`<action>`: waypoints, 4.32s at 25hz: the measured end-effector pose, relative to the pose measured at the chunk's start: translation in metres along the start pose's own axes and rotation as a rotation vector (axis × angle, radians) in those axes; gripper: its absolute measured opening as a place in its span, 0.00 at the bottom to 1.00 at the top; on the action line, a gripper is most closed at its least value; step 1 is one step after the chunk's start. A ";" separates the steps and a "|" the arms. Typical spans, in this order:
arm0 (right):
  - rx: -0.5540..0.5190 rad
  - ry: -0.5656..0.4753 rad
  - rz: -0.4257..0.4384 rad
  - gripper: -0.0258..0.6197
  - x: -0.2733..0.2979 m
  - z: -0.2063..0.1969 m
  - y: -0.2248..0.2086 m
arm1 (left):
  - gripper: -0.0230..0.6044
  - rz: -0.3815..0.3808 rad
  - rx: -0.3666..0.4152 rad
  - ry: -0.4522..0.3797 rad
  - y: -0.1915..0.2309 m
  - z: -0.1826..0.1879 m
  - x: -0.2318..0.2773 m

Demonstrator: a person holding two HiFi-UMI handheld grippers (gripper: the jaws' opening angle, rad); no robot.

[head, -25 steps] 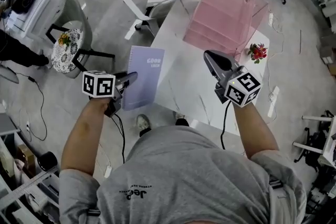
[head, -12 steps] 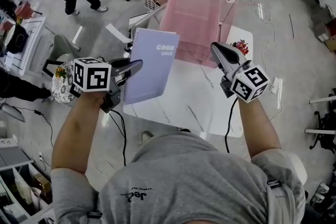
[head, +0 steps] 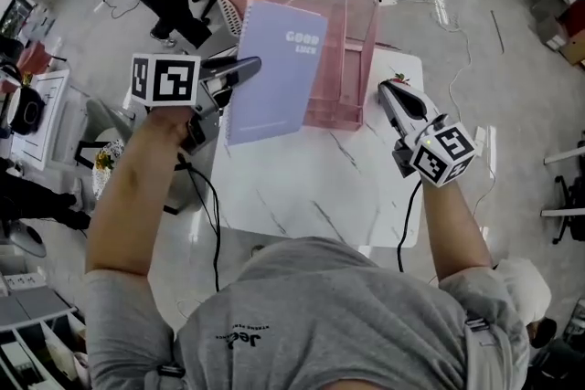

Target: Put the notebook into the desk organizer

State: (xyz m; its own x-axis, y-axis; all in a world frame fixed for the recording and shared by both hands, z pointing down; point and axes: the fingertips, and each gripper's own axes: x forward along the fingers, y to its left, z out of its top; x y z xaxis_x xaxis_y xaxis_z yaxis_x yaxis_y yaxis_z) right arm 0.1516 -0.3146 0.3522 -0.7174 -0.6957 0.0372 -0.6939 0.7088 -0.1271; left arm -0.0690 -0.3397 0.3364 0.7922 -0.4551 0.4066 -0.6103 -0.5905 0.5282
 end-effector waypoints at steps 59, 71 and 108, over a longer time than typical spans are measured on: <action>-0.001 0.012 -0.016 0.04 -0.003 0.001 -0.060 | 0.70 0.576 0.621 -0.138 0.070 0.082 0.086; -0.062 -0.006 0.122 0.04 0.057 0.033 0.041 | 0.44 0.521 0.516 -0.400 0.021 0.034 -0.079; -0.077 0.145 0.556 0.04 0.181 -0.031 0.354 | 0.13 0.764 0.221 -0.728 0.020 -0.220 -0.402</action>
State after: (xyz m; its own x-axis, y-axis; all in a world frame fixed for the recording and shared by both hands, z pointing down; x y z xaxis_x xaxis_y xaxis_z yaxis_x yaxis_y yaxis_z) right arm -0.2257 -0.1856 0.3445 -0.9729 -0.1966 0.1215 -0.2085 0.9735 -0.0944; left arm -0.3996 -0.0226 0.3477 0.0554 -0.9984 -0.0077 -0.9877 -0.0559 0.1461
